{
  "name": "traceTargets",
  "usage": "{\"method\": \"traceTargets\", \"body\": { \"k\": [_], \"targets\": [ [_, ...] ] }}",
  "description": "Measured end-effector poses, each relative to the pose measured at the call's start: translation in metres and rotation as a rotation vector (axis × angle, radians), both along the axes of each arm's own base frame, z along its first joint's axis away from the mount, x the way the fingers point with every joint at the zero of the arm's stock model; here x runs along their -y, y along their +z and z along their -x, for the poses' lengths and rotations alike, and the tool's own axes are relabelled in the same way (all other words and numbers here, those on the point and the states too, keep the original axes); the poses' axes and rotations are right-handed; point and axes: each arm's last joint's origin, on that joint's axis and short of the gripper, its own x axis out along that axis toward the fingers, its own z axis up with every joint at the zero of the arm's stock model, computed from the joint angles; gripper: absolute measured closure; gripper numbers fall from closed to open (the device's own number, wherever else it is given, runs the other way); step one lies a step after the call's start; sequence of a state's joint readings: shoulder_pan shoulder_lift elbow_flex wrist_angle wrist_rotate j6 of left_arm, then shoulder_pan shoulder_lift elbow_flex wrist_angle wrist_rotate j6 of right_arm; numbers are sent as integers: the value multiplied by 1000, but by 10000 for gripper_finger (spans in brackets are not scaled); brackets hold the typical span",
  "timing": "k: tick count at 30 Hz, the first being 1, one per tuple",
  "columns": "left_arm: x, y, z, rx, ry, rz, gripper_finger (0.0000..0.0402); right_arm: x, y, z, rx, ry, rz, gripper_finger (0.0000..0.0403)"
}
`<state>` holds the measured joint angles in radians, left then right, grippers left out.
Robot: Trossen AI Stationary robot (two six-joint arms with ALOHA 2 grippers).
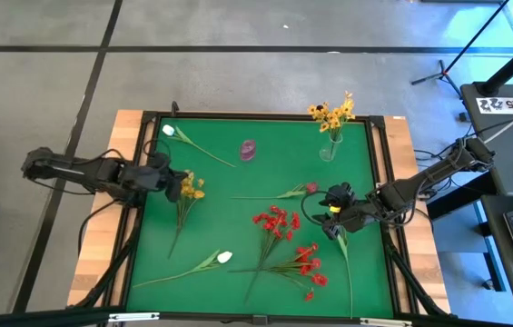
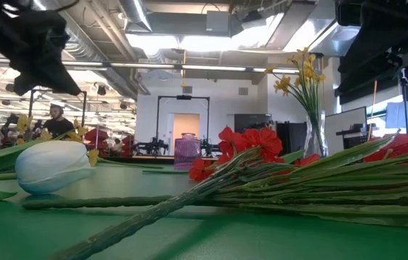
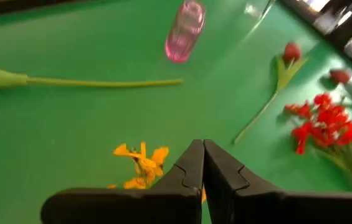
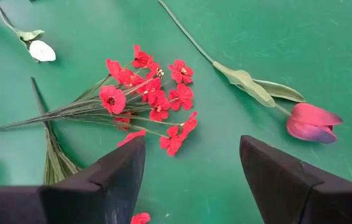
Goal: Sort flowers into vase by color
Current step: Put the yellow flowers into the transparent vase
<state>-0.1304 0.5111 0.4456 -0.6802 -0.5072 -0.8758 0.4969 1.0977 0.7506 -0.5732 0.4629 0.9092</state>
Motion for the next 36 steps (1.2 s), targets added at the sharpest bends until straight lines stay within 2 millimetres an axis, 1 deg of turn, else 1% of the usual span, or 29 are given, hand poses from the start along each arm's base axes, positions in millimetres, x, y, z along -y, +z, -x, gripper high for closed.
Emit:
{"method": "traceTargets", "body": {
  "k": [5,8,12,16,19,21,24,26,29,36],
  "targets": [
    [-1,9,-14,-139,-51,80,401,0,0,0,0,0,4,143],
    [-1,13,-19,-212,-12,163,401,0,0,0,2,5,27,143],
    [3,19,-25,-322,-57,279,401,1,0,0,-2,18,45,143],
    [5,39,-26,-431,-54,317,401,1,0,0,-5,37,69,143],
    [5,55,-29,-459,-56,328,401,1,0,0,-7,46,77,143],
    [8,58,-33,-476,-81,352,401,1,0,0,-7,45,77,143],
    [12,54,-38,-510,-103,365,398,1,0,0,-5,46,76,143],
    [14,48,-41,-545,-88,371,386,1,0,0,-5,46,76,143],
    [18,41,-45,-578,-73,405,357,0,0,0,-7,50,72,143],
    [27,28,-56,-638,27,454,265,0,0,0,-11,64,84,143]
  ]
}}
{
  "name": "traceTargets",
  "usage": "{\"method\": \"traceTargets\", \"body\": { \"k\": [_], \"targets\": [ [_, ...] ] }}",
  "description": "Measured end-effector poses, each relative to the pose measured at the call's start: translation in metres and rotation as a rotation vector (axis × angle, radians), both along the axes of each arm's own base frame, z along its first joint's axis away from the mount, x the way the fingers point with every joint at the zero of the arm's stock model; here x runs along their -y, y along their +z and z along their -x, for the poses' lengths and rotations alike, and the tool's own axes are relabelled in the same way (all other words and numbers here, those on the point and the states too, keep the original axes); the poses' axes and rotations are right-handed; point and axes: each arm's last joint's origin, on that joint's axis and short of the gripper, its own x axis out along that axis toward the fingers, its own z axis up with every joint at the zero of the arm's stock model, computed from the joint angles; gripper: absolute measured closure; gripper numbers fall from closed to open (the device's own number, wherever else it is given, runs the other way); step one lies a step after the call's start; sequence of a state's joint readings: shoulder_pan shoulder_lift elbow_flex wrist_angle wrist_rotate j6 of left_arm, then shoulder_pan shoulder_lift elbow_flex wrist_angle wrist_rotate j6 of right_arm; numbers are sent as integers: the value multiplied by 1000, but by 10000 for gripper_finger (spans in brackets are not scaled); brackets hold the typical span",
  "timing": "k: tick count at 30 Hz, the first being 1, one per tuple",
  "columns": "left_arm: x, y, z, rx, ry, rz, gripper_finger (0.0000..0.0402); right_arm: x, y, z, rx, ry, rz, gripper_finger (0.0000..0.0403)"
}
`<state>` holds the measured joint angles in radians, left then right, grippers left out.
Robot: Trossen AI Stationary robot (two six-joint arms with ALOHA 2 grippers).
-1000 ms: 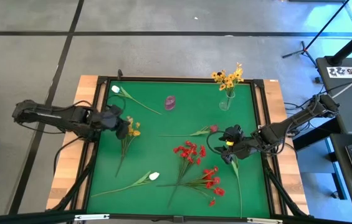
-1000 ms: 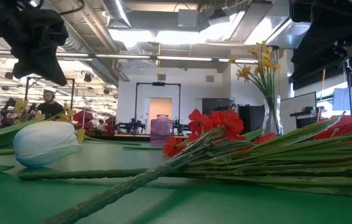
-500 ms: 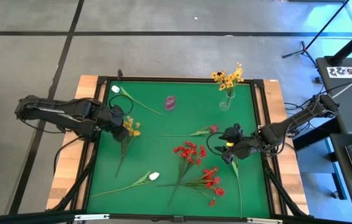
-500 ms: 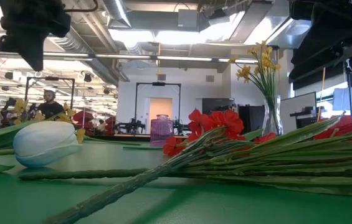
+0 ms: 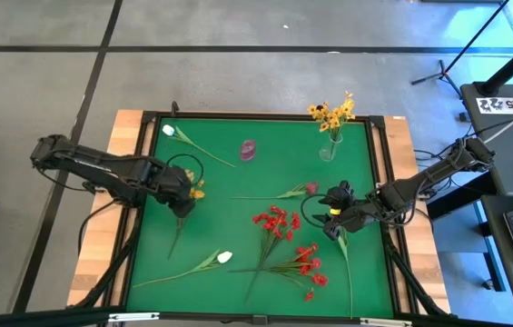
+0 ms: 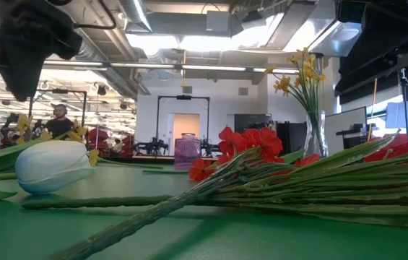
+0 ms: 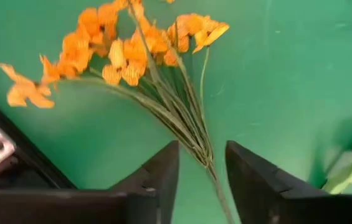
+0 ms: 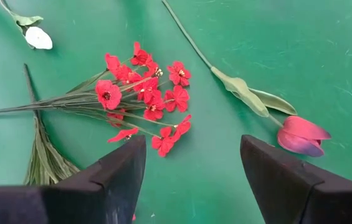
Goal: Sort flowers into vase by color
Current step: Put the yellow flowers into the transparent vase
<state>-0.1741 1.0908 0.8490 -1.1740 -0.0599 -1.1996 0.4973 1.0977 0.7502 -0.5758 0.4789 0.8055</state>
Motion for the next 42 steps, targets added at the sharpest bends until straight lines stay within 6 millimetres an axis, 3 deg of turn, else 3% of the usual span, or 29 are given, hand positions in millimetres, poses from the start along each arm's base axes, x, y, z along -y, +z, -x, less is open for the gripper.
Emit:
{"method": "traceTargets", "body": {
  "k": [6,18,22,27,31,42],
  "targets": [
    [12,-12,-10,-68,122,17,234,0,0,0,0,1,1,143],
    [34,-34,-24,-139,62,-7,233,0,0,0,1,2,-1,143],
    [32,-41,-22,-151,63,-25,233,-1,0,0,-2,7,-13,143],
    [29,-72,-13,-196,76,93,233,-1,0,0,-2,6,-20,143],
    [31,-91,-15,-102,98,170,233,-1,0,0,-5,7,-29,143],
    [13,-114,-5,-98,186,202,233,0,0,0,-1,0,-20,143]
  ]
}}
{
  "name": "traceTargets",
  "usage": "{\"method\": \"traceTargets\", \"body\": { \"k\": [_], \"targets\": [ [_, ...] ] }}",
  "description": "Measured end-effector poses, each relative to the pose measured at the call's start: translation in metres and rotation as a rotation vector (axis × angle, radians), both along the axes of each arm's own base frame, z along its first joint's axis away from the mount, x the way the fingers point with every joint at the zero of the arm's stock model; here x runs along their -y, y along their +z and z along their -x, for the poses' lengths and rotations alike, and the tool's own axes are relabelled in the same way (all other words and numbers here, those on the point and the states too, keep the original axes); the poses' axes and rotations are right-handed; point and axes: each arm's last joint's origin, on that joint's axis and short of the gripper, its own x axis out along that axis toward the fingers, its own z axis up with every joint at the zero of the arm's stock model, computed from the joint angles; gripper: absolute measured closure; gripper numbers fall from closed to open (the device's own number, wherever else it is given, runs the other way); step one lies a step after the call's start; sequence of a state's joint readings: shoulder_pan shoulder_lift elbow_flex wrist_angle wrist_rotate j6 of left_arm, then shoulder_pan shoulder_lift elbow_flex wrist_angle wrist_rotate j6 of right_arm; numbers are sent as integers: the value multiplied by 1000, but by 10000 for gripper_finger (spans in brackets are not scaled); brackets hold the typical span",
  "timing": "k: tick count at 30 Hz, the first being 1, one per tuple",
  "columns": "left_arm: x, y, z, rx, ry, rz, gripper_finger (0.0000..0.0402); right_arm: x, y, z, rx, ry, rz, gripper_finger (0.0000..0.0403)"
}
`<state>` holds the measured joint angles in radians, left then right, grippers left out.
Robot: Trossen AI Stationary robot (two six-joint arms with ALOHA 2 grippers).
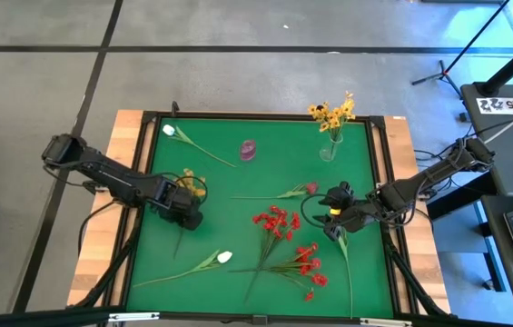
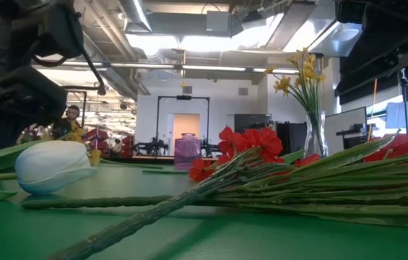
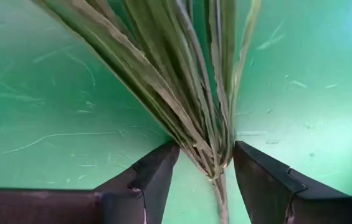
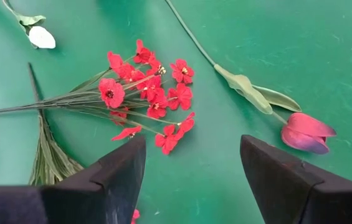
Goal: Sort flowers into vase by color
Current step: Put the yellow flowers into the transparent vase
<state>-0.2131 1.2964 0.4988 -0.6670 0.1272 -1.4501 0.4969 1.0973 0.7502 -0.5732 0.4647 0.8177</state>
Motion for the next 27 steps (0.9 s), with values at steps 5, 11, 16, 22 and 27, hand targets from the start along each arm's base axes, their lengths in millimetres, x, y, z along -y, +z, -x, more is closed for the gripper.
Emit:
{"method": "traceTargets", "body": {
  "k": [5,11,16,22,27],
  "targets": [
    [-5,1,-4,26,-37,-16,253,0,0,0,6,-9,11,143],
    [-8,1,-5,37,-65,-65,339,0,0,0,7,-10,13,143],
    [-9,3,-6,64,-93,-88,389,1,0,0,8,-13,16,143],
    [-11,31,-15,163,-112,-202,394,0,0,0,6,-8,11,143],
    [-13,76,-30,293,-151,-317,395,0,2,-2,37,-7,15,143]
  ]
}}
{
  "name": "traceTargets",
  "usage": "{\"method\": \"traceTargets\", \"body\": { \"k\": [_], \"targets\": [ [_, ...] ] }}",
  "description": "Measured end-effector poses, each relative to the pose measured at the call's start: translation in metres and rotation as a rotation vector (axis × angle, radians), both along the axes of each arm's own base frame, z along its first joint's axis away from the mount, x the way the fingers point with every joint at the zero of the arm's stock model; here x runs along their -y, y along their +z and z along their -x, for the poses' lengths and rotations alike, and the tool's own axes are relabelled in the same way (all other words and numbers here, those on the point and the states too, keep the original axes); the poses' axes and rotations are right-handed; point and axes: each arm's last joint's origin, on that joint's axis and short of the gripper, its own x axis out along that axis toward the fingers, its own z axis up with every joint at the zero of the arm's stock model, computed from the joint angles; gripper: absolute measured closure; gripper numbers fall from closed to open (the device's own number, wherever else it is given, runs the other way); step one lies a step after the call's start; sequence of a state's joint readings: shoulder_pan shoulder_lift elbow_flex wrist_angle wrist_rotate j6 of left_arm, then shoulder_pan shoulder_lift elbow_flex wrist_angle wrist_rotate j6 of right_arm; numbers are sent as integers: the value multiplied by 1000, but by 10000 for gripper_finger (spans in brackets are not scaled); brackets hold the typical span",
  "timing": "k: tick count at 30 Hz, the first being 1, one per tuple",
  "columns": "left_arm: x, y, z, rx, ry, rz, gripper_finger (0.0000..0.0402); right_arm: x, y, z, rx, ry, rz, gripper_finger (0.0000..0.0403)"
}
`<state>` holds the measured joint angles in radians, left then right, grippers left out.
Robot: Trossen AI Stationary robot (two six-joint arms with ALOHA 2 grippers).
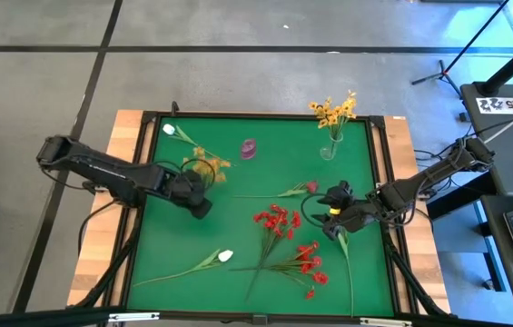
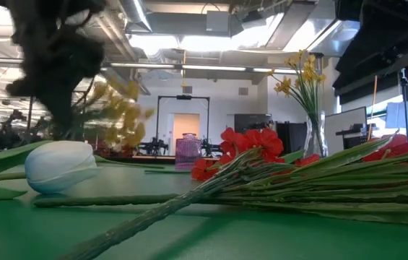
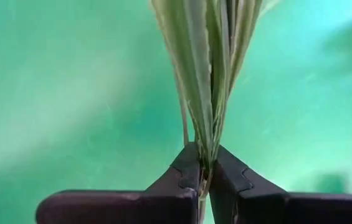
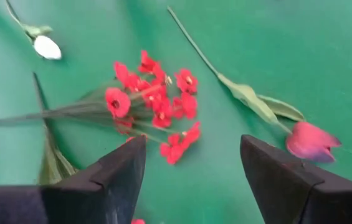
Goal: Sort flowers into vase by color
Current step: Put the yellow flowers into the transparent vase
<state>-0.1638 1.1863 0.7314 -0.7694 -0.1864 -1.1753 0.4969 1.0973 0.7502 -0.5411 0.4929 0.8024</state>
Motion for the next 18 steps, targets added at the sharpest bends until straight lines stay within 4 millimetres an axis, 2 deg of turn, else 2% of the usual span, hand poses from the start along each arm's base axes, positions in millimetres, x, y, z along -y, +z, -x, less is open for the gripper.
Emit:
{"method": "traceTargets", "body": {
  "k": [5,11,14,18],
  "targets": [
    [-1,48,-17,171,-72,-146,395,-4,12,-9,134,70,25,143],
    [2,104,-40,457,-219,-305,395,-8,41,-20,345,133,169,143],
    [3,124,-49,619,-284,-381,396,-9,54,-24,446,126,233,143],
    [1,137,-56,748,-334,-440,396,-4,68,-30,564,113,264,143]
  ]
}}
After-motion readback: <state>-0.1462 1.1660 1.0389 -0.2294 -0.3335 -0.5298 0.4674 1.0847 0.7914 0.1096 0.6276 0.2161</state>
